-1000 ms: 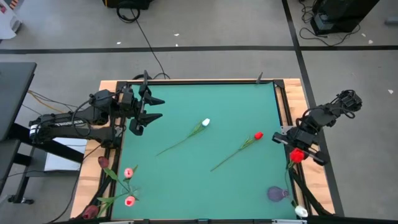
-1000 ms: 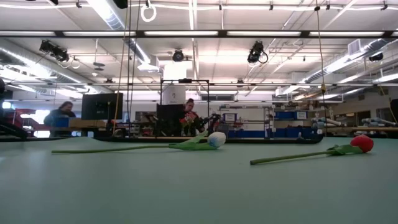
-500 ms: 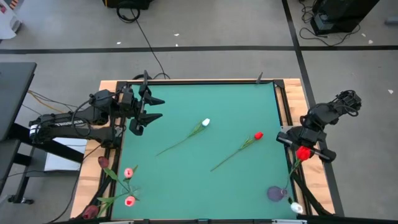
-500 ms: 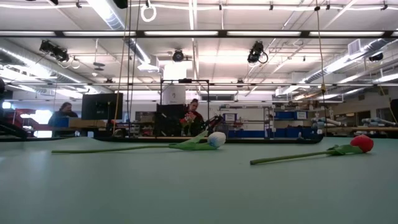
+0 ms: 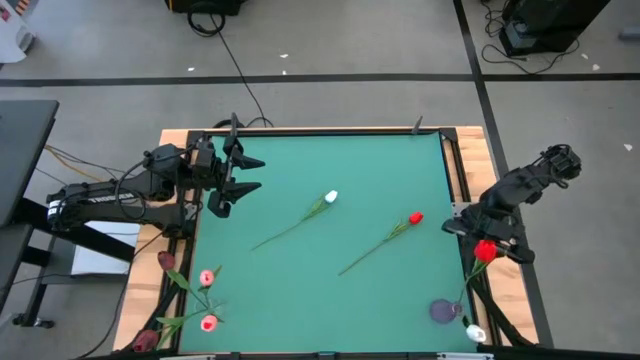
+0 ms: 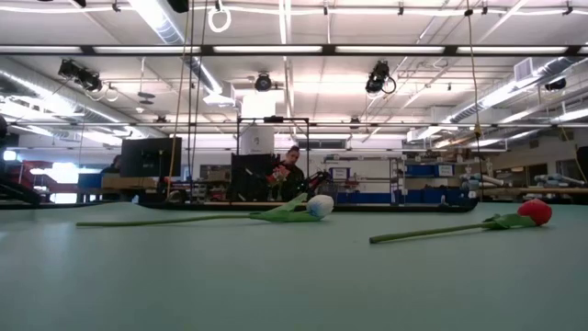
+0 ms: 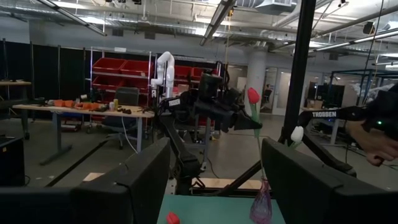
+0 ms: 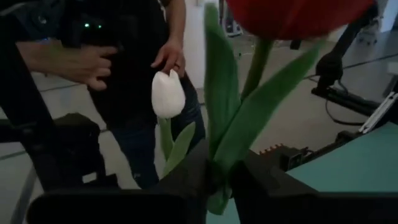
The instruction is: Sort flowers into vase by color
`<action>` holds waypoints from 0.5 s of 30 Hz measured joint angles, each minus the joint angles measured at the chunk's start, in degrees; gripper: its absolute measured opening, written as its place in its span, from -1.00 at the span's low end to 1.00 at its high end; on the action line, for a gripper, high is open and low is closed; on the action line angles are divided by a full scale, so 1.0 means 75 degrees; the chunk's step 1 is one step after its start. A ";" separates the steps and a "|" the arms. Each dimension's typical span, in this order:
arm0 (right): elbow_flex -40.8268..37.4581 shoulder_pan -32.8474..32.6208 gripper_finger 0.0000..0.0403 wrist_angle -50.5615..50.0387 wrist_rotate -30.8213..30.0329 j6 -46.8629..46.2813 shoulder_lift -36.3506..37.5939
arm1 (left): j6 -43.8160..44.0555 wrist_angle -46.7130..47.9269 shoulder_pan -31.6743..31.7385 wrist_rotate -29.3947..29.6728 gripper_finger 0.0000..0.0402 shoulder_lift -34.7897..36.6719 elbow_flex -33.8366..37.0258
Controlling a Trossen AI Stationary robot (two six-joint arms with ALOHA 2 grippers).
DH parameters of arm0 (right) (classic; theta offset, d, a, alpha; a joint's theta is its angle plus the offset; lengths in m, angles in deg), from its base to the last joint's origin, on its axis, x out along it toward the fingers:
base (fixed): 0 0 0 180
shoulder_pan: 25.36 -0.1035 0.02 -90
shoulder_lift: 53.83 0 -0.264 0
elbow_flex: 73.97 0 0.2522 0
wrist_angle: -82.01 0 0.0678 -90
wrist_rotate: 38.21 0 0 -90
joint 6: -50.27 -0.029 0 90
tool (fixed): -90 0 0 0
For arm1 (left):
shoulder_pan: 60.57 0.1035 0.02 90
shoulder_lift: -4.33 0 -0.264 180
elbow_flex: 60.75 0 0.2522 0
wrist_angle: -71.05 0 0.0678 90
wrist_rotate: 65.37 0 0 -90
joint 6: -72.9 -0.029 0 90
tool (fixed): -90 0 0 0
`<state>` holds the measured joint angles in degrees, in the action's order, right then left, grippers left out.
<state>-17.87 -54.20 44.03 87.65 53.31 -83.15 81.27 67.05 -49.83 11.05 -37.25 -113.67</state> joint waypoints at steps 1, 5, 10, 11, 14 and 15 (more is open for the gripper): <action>0.0000 -0.0007 -0.64 -0.0010 0.0079 -0.0022 -0.0027 | 0.0001 0.0001 0.0002 0.0000 0.29 0.0000 0.0000; 0.0000 -0.0084 -0.51 0.0024 0.0665 -0.0723 -0.0119 | -0.0001 0.0000 0.0000 0.0000 0.29 0.0000 0.0000; 0.0000 -0.0119 -0.33 0.0124 0.1058 -0.1509 -0.0175 | 0.0000 0.0000 0.0000 0.0000 0.29 0.0000 0.0000; 0.0000 -0.0119 -0.29 0.0213 0.1067 -0.1652 -0.0193 | -0.0001 0.0000 0.0003 0.0000 0.29 0.0000 0.0000; 0.0000 -0.0119 -0.19 0.0657 0.1193 -0.2167 -0.0202 | 0.0000 0.0001 0.0002 0.0000 0.29 0.0000 0.0000; 0.0000 -0.0119 -0.16 0.0942 0.1267 -0.2406 -0.0205 | 0.0000 0.0000 0.0001 0.0000 0.29 0.0000 0.0000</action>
<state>-17.87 -55.10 51.09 97.15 35.27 -84.68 81.27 67.05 -49.83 11.05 -37.25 -113.67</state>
